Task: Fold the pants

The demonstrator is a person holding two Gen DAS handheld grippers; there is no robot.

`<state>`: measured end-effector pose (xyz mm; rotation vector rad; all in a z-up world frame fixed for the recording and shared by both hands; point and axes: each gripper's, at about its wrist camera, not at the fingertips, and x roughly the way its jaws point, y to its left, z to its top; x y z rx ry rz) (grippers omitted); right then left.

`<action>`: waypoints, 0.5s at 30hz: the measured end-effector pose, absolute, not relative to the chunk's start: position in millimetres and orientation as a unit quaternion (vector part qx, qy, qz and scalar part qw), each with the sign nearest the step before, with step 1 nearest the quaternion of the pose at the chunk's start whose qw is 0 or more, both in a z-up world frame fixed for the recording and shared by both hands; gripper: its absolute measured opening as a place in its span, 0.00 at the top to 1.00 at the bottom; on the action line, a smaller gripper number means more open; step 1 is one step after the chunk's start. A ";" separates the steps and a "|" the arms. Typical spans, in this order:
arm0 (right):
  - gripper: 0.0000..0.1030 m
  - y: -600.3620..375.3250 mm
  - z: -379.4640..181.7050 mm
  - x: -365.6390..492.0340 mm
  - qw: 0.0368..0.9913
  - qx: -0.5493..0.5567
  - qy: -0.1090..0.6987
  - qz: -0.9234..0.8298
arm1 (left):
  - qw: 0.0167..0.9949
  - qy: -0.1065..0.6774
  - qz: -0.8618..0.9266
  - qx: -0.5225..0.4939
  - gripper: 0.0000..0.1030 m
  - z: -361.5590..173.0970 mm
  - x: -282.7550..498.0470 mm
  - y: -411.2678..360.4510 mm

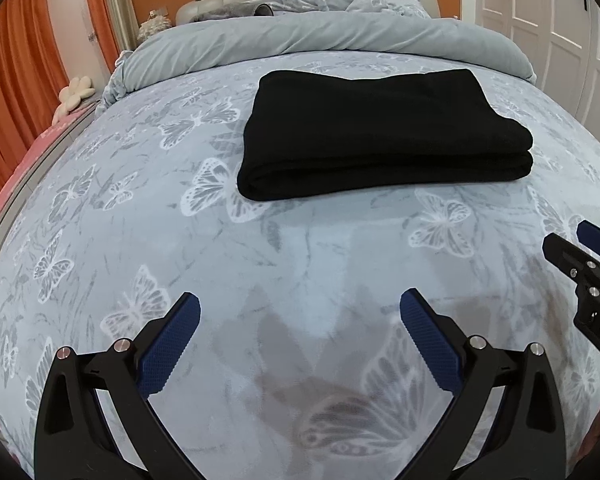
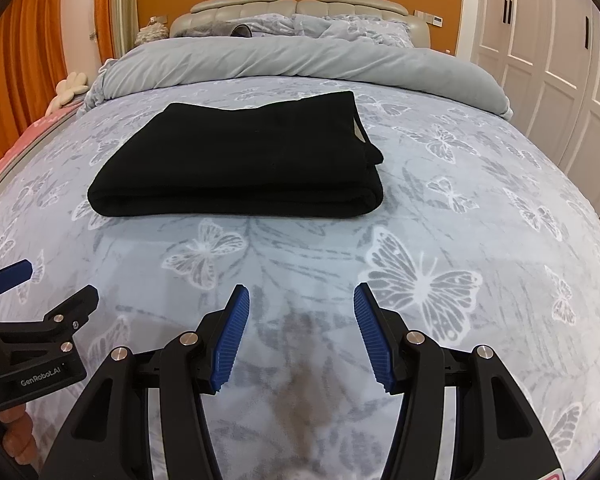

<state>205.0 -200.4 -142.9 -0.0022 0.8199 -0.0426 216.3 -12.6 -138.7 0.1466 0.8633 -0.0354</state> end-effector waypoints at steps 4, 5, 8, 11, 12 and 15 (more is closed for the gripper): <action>0.48 -201.3 -143.6 204.4 0.917 -0.003 0.399 -0.019 | 0.905 0.418 -0.017 0.073 0.05 -138.7 215.7 -13.5; 0.48 -200.5 -144.3 204.4 0.917 -0.004 0.399 -0.019 | 0.905 0.418 -0.017 0.072 0.05 -138.4 215.5 -13.5; 0.48 -200.0 -144.4 204.6 0.917 -0.004 0.399 -0.018 | 0.907 0.415 -0.014 0.073 0.05 -137.4 214.7 -12.9; 0.48 -200.1 -144.7 205.0 0.916 -0.004 0.400 -0.018 | 0.907 0.412 0.003 0.086 0.05 -137.5 215.6 -13.7; 0.48 -200.9 -145.3 205.0 0.916 -0.004 0.401 -0.018 | 0.906 0.414 0.004 0.085 0.05 -138.2 216.6 -13.0; 0.47 -200.0 -146.0 205.8 0.916 -0.006 0.401 -0.017 | 0.904 0.422 -0.003 0.070 0.05 -139.0 218.5 -8.6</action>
